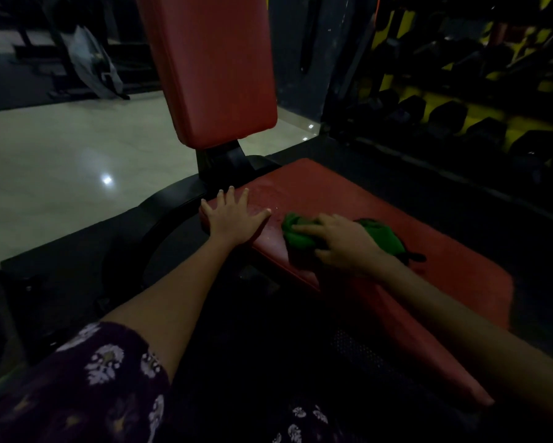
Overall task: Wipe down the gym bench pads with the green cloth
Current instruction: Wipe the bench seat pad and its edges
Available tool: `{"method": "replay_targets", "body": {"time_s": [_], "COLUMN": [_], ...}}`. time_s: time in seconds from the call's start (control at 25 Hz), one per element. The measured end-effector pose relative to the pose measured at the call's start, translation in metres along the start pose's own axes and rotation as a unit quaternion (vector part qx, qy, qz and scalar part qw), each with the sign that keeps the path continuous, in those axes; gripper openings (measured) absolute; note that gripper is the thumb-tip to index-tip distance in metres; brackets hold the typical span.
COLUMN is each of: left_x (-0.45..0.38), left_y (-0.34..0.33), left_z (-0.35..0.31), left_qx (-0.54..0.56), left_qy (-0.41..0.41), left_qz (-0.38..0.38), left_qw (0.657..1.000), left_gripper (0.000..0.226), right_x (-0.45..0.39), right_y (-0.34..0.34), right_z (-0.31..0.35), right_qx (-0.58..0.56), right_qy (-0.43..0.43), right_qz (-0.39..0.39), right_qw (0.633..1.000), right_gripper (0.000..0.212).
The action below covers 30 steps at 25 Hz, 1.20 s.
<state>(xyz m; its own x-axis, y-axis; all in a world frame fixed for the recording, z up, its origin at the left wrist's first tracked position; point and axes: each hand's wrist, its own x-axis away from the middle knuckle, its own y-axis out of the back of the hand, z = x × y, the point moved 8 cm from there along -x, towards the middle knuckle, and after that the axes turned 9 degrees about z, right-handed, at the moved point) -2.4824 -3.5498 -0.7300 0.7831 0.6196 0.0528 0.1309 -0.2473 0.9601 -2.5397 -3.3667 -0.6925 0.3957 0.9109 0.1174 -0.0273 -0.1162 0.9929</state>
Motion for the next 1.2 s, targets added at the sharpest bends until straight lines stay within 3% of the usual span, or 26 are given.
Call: {"method": "replay_targets", "body": {"time_s": [0.12,0.24,0.32,0.52,0.6,0.8,0.88,0.96,1.08,1.2], "left_x": [-0.003,-0.001,0.001,-0.005,-0.007,0.001,0.001,0.005,0.012,0.010], "left_y": [-0.001,-0.001,-0.002,-0.006,-0.005,-0.002,0.001,0.002,0.005,-0.001], "left_z": [0.002,0.004,0.004,0.005,0.010,0.016,0.013,0.012,0.018,0.026], "left_qx": [-0.043,-0.074,-0.078,-0.097,-0.077,-0.008,-0.018,-0.032,-0.075,0.016], "left_qy": [-0.013,-0.037,-0.052,-0.076,-0.096,-0.157,-0.166,-0.159,-0.097,-0.061], "left_qz": [0.081,0.109,0.092,0.080,0.068,0.001,-0.045,-0.066,-0.115,-0.083], "left_qw": [0.996,0.991,0.991,0.989,0.990,0.988,0.985,0.985,0.986,0.995], "left_gripper": [0.085,0.083,0.079,0.068,0.069,0.097,0.095,0.093,0.088,0.081], "right_x": [0.034,0.020,0.002,-0.019,-0.038,-0.098,-0.115,-0.123,-0.126,-0.146], "right_y": [-0.008,0.003,0.010,0.003,0.008,0.016,0.019,0.020,0.020,0.022], "right_z": [-0.009,-0.060,-0.050,0.040,0.010,-0.063,-0.042,-0.003,0.014,-0.031], "right_qx": [0.007,-0.010,-0.010,0.032,0.047,0.006,-0.002,-0.004,-0.002,-0.016], "right_qy": [0.047,-0.105,-0.152,0.029,-0.006,-0.192,-0.172,-0.092,0.003,-0.105], "right_qz": [0.037,0.029,0.001,-0.032,-0.031,-0.029,-0.039,-0.046,-0.049,-0.032], "right_qw": [0.998,0.994,0.988,0.999,0.998,0.981,0.984,0.995,0.999,0.994], "right_gripper": [0.059,0.054,0.051,0.051,0.051,0.046,0.045,0.046,0.047,0.046]}}
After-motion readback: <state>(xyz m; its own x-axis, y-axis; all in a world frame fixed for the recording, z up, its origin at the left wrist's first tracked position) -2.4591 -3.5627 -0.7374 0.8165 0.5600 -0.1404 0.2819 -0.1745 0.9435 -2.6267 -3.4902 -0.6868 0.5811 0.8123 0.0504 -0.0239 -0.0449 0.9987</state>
